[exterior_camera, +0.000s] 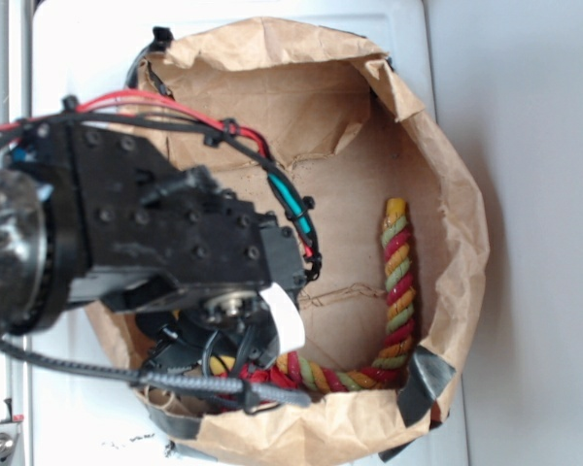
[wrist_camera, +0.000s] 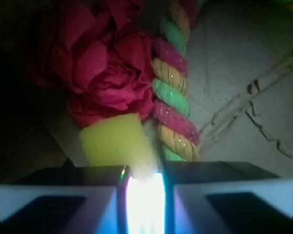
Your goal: Grab the green sponge.
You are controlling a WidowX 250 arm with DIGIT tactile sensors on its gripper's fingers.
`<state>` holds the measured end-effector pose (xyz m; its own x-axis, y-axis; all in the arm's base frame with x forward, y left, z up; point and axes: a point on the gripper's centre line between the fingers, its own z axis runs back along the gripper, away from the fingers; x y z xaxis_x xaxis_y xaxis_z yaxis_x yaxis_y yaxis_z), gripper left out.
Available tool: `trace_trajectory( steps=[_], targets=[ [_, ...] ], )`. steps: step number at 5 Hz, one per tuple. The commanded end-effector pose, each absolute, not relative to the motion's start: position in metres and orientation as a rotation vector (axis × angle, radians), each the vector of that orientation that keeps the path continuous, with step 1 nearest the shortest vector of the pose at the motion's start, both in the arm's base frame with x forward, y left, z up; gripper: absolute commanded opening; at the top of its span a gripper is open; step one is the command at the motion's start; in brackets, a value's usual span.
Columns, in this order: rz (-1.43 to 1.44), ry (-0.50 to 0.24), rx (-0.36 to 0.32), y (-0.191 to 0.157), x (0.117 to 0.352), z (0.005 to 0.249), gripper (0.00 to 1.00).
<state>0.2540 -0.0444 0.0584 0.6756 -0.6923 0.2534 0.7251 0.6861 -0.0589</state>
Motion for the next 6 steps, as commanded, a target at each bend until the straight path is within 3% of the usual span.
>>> trace_trajectory(
  steps=[1, 3, 4, 5, 6],
  targets=[
    [-0.735, -0.312, -0.065, -0.010, 0.240, 0.111, 0.00],
    [-0.513, -0.317, -0.154, 0.018, 0.233, 0.143, 0.00],
    [-0.362, -0.365, -0.182, 0.038, 0.233, 0.157, 0.00],
    [-0.180, -0.402, -0.157, 0.052, 0.229, 0.177, 0.00],
    [0.005, -0.357, -0.135, 0.061, 0.228, 0.190, 0.00]
  ],
)
